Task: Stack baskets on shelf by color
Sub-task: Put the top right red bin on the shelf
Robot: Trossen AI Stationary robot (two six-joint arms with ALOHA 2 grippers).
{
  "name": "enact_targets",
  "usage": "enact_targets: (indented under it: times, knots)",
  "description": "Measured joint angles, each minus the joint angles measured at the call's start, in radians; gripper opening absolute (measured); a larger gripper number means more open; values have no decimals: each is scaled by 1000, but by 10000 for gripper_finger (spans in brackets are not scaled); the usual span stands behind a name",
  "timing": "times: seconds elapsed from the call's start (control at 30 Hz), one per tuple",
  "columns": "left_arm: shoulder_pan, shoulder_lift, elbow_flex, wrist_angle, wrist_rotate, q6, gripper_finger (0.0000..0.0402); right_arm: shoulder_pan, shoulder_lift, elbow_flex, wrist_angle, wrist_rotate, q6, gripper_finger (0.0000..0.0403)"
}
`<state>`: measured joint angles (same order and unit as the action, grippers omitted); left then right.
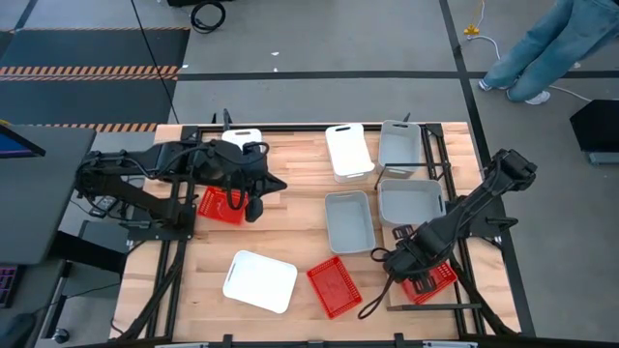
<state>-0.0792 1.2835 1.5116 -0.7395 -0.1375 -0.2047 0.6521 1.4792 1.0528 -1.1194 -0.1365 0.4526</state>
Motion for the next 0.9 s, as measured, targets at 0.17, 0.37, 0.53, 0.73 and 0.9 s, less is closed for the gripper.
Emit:
enact_targets:
  times: [0.17, 0.37, 0.53, 0.73, 0.9]
  knots:
    - [3, 0, 0, -15, 0, 6, 16, -9, 0, -48, 6, -27, 67, 206]
    - [3, 0, 0, -15, 0, 6, 9, -13, 0, -57, 40, -72, 151, 179]
    - [4, 0, 0, -15, 0, 7, 17, -13, 0, -57, 84, -98, 289, 128]
    - [4, 0, 0, -14, -27, 20, 14, -13, 0, -57, 86, -96, 391, 72]
    - [4, 0, 0, -14, -27, 33, 9, -13, 0, -57, 84, -97, 413, 31]
